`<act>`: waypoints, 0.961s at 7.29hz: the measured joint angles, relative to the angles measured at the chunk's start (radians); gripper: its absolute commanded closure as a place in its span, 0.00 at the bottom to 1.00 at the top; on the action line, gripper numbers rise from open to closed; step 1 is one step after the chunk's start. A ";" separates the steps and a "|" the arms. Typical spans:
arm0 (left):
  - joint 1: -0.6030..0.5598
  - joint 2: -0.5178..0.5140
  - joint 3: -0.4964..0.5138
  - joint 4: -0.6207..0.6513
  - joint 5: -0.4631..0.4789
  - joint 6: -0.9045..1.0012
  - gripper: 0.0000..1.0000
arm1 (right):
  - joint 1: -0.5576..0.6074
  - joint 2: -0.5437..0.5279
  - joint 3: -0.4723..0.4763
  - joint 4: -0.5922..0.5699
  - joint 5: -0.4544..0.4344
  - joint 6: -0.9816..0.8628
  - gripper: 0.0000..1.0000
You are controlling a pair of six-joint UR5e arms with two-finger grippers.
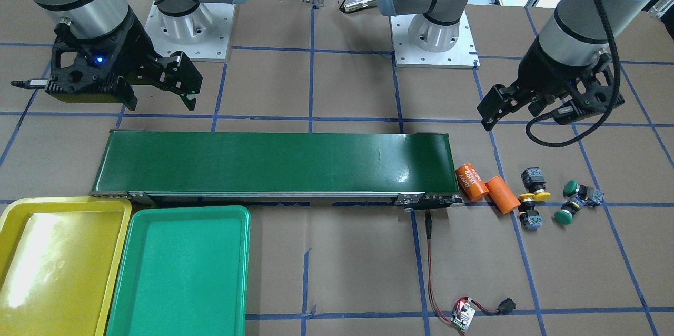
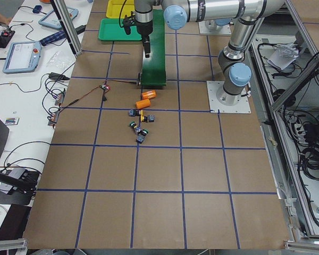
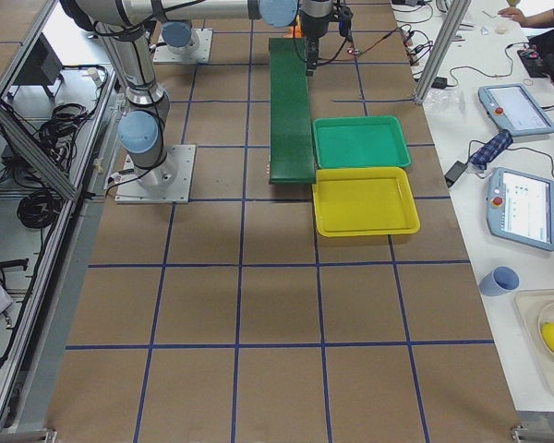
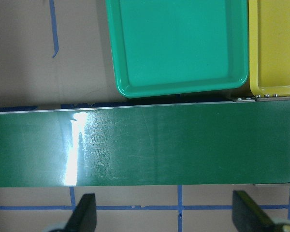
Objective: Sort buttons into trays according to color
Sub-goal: 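Move the left gripper down toward the orange cylinders beside the belt, then lower the left gripper and grasp the plain orange cylinder upright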
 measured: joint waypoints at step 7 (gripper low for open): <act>0.174 -0.196 -0.170 0.274 -0.051 -0.046 0.00 | 0.002 0.000 0.000 0.000 -0.001 0.000 0.00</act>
